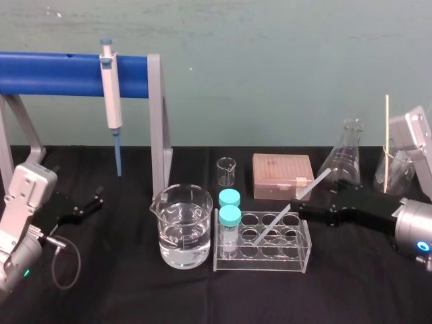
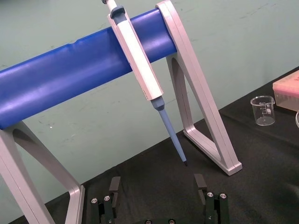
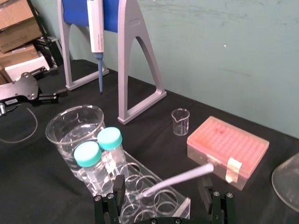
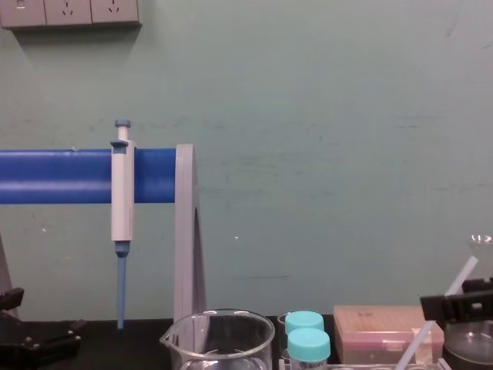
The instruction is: Pick up the stirring rod with one hand, then place it down.
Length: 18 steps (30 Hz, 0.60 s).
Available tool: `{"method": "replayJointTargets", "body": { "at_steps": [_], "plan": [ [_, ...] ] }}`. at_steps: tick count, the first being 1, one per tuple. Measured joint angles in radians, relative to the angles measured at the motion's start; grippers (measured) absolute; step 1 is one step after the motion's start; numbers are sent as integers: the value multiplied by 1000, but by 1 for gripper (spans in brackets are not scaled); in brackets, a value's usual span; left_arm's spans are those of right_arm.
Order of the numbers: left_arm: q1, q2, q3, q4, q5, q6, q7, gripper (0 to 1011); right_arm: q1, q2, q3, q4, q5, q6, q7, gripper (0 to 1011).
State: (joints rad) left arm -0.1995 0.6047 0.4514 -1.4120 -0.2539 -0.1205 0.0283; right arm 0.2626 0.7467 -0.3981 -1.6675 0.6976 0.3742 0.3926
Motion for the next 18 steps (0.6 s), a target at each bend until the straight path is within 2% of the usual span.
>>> {"method": "replayJointTargets", "body": {
  "at_steps": [10,18],
  "plan": [
    [0,0,0,0,0,0,0,1000,-70,35,39,-56,30,15,-32,1003],
    [0,0,0,0,0,0,0,1000,-159,83,108,-130,55,21,-97,1003]
  ]
}}
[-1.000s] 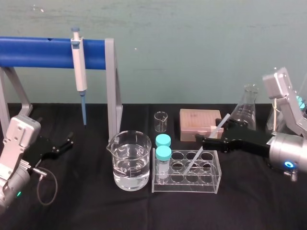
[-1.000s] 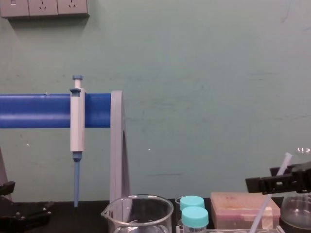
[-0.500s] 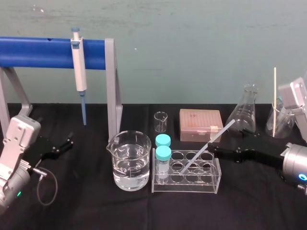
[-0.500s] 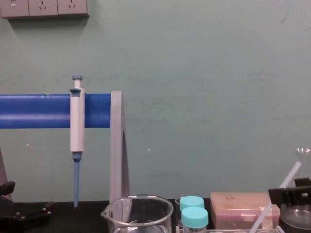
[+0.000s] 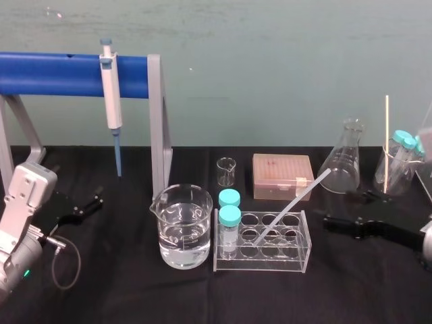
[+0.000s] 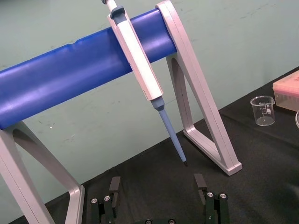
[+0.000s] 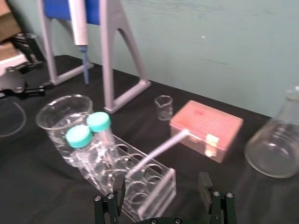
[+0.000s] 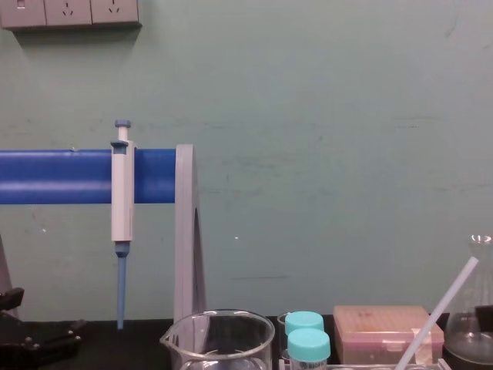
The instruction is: Pick up the stirring rod with one hand, then place it down.
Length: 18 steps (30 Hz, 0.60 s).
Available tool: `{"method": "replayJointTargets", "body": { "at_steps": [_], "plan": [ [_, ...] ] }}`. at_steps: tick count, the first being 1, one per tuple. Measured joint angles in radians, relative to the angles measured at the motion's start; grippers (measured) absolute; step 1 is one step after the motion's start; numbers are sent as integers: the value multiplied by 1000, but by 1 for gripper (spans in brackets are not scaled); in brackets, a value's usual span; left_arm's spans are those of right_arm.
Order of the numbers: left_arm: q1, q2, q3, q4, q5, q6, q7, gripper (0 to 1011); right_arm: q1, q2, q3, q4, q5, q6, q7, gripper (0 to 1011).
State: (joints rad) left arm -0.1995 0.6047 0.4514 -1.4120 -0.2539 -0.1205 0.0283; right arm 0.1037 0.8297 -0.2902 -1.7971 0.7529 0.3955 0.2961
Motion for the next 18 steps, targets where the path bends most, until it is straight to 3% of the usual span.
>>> {"method": "replayJointTargets", "body": {
  "at_steps": [6,9,15,18],
  "plan": [
    [0,0,0,0,0,0,0,1000,-46,9,45,-25,-15,8,-83,1003],
    [0,0,0,0,0,0,0,1000,-64,-11,63,-27,-58,-5,-150,1003],
    [0,0,0,0,0,0,0,1000,-63,-60,61,6,-123,-84,-182,1003],
    [0,0,0,0,0,0,0,1000,-57,-74,53,20,-138,-93,-182,1003]
  ]
}}
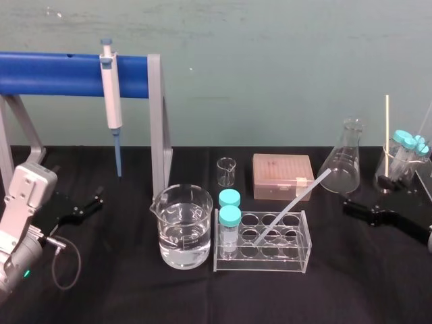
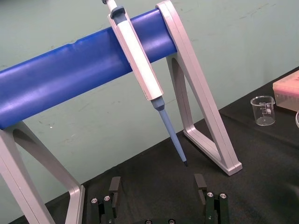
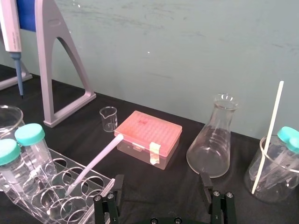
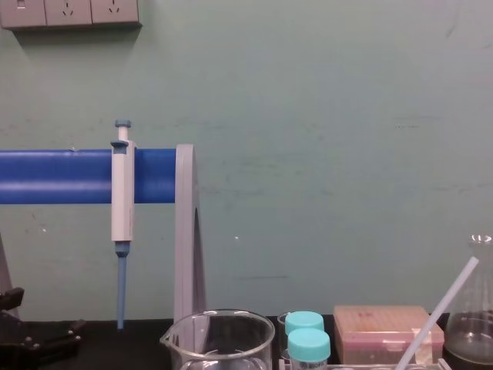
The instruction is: Pick up the stirring rod with one hand, then place it down.
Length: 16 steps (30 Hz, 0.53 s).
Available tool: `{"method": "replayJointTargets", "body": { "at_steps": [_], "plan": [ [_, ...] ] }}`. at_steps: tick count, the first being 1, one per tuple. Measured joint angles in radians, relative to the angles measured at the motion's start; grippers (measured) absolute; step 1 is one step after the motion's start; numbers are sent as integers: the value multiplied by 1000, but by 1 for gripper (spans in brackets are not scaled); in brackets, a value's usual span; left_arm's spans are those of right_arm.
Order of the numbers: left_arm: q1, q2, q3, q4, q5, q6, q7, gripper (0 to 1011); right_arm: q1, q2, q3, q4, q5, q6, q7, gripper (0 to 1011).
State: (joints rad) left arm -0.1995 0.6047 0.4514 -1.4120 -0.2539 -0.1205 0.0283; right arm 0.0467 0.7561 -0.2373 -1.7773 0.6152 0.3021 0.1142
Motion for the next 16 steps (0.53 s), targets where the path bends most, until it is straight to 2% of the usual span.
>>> {"method": "replayJointTargets", "body": {
  "at_steps": [6,16],
  "plan": [
    [0,0,0,0,0,0,0,1000,15,-25,-18,24,-28,16,6,1003],
    [0,0,0,0,0,0,0,1000,21,-40,-25,33,-53,42,6,1003]
  ]
}}
